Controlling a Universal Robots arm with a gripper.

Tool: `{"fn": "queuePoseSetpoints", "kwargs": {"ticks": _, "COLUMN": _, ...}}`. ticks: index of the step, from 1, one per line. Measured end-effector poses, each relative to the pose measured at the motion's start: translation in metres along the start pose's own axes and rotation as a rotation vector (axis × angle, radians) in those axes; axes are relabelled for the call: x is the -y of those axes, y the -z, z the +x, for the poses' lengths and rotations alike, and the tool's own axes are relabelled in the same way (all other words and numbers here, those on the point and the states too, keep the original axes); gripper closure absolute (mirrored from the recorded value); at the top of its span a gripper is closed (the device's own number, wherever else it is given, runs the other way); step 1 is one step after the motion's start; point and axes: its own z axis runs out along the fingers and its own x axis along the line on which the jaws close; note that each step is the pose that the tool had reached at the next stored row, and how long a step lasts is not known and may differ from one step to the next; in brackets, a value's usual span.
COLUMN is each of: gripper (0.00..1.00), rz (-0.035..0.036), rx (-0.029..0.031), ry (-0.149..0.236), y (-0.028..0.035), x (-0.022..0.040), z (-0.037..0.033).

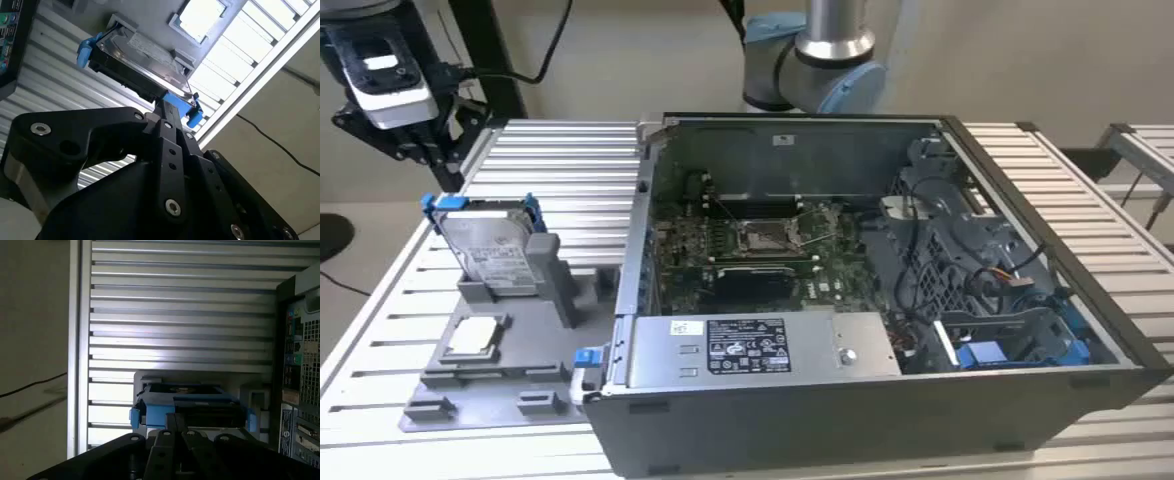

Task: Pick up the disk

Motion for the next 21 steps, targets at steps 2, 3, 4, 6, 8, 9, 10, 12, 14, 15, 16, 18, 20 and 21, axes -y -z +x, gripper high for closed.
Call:
{"fn": "queuePoseSetpoints", "kwargs": {"ticks": 2, "gripper": 1.0, "rz": 0.0, "rx": 0.0, "ry": 0.0, "y": 0.0, "x": 0.0, "z": 0.0}}
{"fn": "queuePoseSetpoints", "kwargs": {"ticks": 3, "gripper": 1.0, "rz": 0.0001, "rx": -0.0001, "ry": 0.0, "y": 0.0, "x": 0.0, "z": 0.0}}
{"fn": "queuePoseSetpoints", "kwargs": {"ticks": 4, "gripper": 1.0, "rz": 0.0, "rx": -0.0001, "ry": 0.0, "y": 0.0, "x": 0.0, "z": 0.0}}
{"fn": "queuePoseSetpoints", "kwargs": {"ticks": 6, "gripper": 1.0, "rz": 0.0, "rx": 0.0, "ry": 0.0, "y": 0.0, "x": 0.0, "z": 0.0}}
{"fn": "queuePoseSetpoints", "kwargs": {"ticks": 8, "gripper": 1.0, "rz": 0.0, "rx": -0.0001, "ry": 0.0, "y": 0.0, "x": 0.0, "z": 0.0}}
{"fn": "queuePoseSetpoints", "kwargs": {"ticks": 9, "gripper": 1.0, "rz": 0.0, "rx": -0.0001, "ry": 0.0, "y": 0.0, "x": 0.0, "z": 0.0}}
{"fn": "queuePoseSetpoints", "kwargs": {"ticks": 10, "gripper": 1.0, "rz": 0.0, "rx": -0.0001, "ry": 0.0, "y": 0.0, "x": 0.0, "z": 0.0}}
{"fn": "queuePoseSetpoints", "kwargs": {"ticks": 12, "gripper": 1.0, "rz": 0.0, "rx": -0.0001, "ry": 0.001, "y": 0.0, "x": 0.0, "z": 0.0}}
{"fn": "queuePoseSetpoints", "kwargs": {"ticks": 14, "gripper": 1.0, "rz": 0.0001, "rx": -0.0002, "ry": 0.004, "y": 0.0, "x": 0.0, "z": 0.0}}
{"fn": "queuePoseSetpoints", "kwargs": {"ticks": 15, "gripper": 1.0, "rz": 0.0, "rx": -0.0004, "ry": 0.007, "y": 0.0, "x": 0.0, "z": 0.0}}
{"fn": "queuePoseSetpoints", "kwargs": {"ticks": 16, "gripper": 1.0, "rz": 0.0001, "rx": -0.0005, "ry": 0.01, "y": 0.0001, "x": 0.0, "z": 0.0001}}
{"fn": "queuePoseSetpoints", "kwargs": {"ticks": 18, "gripper": 1.0, "rz": 0.0001, "rx": -0.001, "ry": 0.024, "y": 0.0, "x": 0.0, "z": 0.0001}}
{"fn": "queuePoseSetpoints", "kwargs": {"ticks": 20, "gripper": 1.0, "rz": 0.0005, "rx": -0.0019, "ry": 0.044, "y": 0.0001, "x": 0.0, "z": 0.0002}}
{"fn": "queuePoseSetpoints", "kwargs": {"ticks": 21, "gripper": 1.0, "rz": 0.0007, "rx": -0.0023, "ry": 0.055, "y": 0.0001, "x": 0.0, "z": 0.0003}}
